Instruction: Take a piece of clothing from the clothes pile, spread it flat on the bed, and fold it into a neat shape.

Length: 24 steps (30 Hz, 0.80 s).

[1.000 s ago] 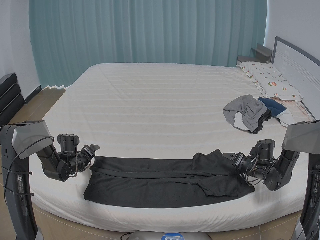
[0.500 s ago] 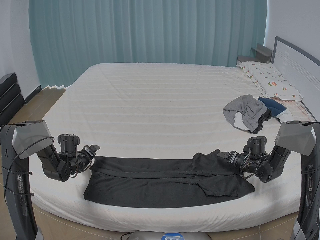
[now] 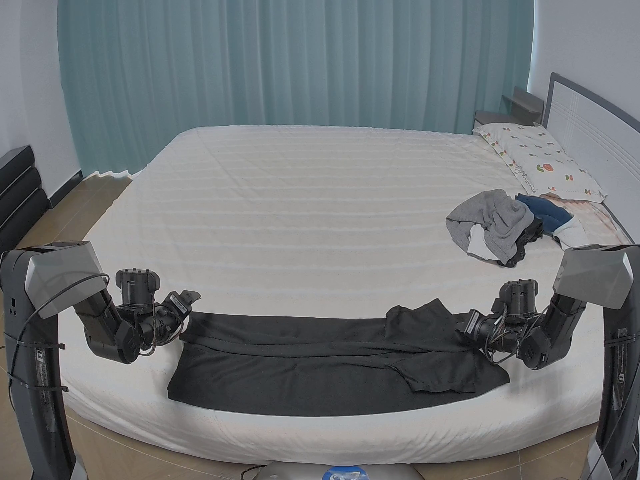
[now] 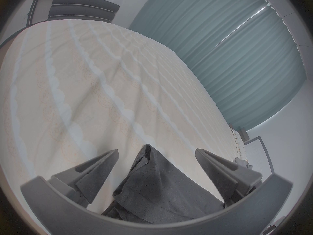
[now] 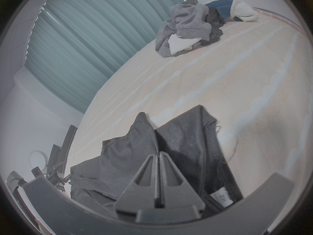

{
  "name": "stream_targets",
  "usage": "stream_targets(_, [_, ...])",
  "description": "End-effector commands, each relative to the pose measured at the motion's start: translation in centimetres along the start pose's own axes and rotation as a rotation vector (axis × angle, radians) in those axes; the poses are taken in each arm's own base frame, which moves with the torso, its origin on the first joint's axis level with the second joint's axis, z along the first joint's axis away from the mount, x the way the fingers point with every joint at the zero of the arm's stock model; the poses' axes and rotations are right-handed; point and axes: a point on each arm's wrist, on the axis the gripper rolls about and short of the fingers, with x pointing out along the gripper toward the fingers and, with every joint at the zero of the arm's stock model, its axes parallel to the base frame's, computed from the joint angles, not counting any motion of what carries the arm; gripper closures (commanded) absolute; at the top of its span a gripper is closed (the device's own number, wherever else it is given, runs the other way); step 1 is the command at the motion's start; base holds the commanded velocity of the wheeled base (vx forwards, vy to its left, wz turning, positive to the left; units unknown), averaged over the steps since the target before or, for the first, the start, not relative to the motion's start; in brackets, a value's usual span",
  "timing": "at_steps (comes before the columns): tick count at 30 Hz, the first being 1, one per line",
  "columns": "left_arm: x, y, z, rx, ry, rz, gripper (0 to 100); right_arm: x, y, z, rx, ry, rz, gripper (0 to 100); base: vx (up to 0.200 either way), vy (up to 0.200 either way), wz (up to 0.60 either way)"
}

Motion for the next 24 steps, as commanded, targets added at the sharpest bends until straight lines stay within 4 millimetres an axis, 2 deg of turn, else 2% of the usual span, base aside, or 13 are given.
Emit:
stream_targets(1, [0.0, 0.0, 0.0, 0.0, 0.001, 0.002, 0, -1.4, 0.2, 0.2, 0.002, -0.012, 0.004, 100, 0.0, 0.0, 0.0])
stream_targets(10, [0.1, 0.1, -0.1, 0.001, 0.002, 0.003, 0, -3.0, -0.5, -1.4, 0.0, 0.006, 0.021, 100, 0.0, 0.0, 0.0])
stream_targets(19, [-0.1, 0.1, -0.1, 0.001, 0.004, 0.005, 0, -2.8, -0.9, -1.7, 0.002, 0.015, 0.008, 100, 0.0, 0.0, 0.0])
stream_targets(20, [-0.1, 0.1, -0.1, 0.001, 0.002, 0.003, 0, -2.9, -0.9, -1.6, 0.005, 0.011, 0.011, 0, 0.0, 0.0, 0.0])
stream_targets(24, [-0.5, 0.0, 0.2, -0.006, 0.004, -0.001, 0, -3.6, -0.6, -0.8, 0.035, -0.024, 0.024, 0, 0.0, 0.0, 0.0])
